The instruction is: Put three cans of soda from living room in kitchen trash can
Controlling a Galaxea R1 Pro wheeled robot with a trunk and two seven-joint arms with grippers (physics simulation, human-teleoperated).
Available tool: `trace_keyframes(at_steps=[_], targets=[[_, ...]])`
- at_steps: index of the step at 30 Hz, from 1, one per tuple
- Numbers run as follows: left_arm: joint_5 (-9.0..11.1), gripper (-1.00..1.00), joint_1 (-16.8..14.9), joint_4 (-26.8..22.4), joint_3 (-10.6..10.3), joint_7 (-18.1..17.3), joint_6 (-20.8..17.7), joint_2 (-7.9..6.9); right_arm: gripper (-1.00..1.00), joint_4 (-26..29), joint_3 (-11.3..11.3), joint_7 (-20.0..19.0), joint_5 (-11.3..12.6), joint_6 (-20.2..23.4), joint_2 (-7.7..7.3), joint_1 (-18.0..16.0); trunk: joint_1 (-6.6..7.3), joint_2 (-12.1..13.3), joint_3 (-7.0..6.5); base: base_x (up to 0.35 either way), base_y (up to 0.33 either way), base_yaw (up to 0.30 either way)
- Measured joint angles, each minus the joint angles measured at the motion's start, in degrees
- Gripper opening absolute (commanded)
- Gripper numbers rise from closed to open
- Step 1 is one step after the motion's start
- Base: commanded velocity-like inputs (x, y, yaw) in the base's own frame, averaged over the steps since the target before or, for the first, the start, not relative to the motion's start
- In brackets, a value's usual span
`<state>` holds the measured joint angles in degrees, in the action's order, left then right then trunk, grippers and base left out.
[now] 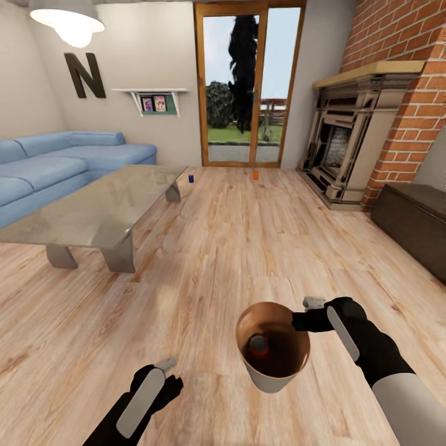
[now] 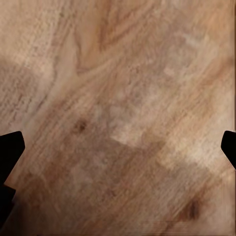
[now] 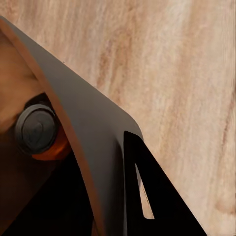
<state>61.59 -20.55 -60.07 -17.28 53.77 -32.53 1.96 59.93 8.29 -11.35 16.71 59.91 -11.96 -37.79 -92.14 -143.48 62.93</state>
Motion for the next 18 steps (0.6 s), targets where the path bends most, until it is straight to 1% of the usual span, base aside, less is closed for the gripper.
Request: trace_keyframes(at_steps=[3,7,12,18], targets=[[0.0,1.00,0.0,0.1,0.3,0.0,0.1,-0.08,-1.00,0.0,0.0,0.1,-0.8,-0.1,-0.01,0.0,0.08,0.0,-0.66,0.000,0.000,-0.002],[0.1,1.00,0.0,0.4,0.5,-0.1,0.2,-0.17,-1.00,0.6,0.0,0.0,-0.1,0.0,0.00,0.1,0.18,0.1,-1.55,0.000,0.000,-0.004],[0.1,1.00,0.0,1.5,0.3,-0.1,3.3,-0.44,-1.00,1.3,0.0,0.0,-0.5,0.0,-0.06,0.3,0.31,0.2,-2.66,0.000,0.000,-0.028],[0.1,1.00,0.0,1.7,-0.2,-0.1,3.7,-0.11,-1.00,1.2,0.0,0.0,-0.3,0.0,-0.08,0.3,0.30,0.2,-2.66,0.001,0.000,-0.004]])
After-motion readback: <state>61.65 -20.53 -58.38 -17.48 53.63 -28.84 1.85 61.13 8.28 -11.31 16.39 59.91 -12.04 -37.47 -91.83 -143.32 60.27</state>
